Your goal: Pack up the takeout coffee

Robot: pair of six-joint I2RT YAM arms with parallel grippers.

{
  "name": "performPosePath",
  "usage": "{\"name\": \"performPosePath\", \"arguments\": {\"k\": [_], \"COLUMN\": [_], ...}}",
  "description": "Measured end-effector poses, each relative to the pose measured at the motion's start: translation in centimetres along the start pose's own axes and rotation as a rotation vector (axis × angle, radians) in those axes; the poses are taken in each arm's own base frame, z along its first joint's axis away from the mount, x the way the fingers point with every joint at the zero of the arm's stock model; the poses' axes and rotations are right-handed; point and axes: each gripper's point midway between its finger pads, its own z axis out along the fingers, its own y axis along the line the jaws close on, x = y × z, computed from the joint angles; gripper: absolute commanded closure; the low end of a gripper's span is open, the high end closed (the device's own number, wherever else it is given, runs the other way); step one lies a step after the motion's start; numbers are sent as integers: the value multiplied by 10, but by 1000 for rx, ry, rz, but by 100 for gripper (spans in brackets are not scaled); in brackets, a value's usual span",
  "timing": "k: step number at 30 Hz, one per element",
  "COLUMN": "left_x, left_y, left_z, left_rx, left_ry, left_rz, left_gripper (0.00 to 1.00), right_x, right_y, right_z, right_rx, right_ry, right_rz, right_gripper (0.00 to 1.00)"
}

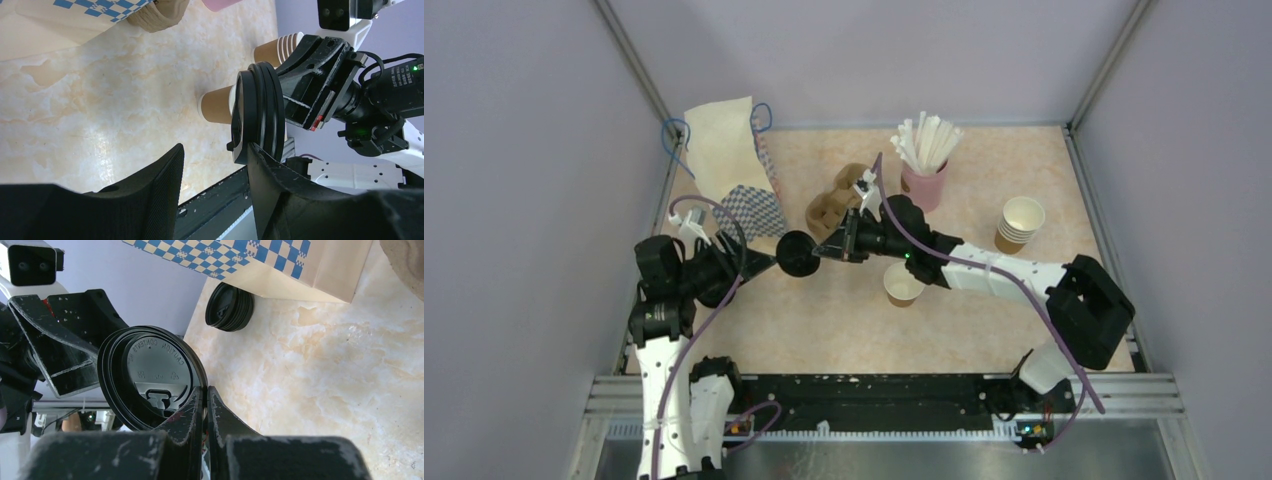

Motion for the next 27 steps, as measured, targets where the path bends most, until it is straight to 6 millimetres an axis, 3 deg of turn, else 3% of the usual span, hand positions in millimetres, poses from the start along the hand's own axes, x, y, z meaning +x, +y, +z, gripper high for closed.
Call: {"name": "performPosePath", "arguments": {"k": [27], "left_x": [-4], "left_y": [1], "left_z": [1], "left_rx": [-18], "left_ry": [-7], "left_rz": [1], "left_gripper": [42], "right_x": [-1], "right_y": [-5], "right_z": [1], "right_rx": [20], "right_ry": [-15], "right_rz": [9], "right_gripper": [100]}}
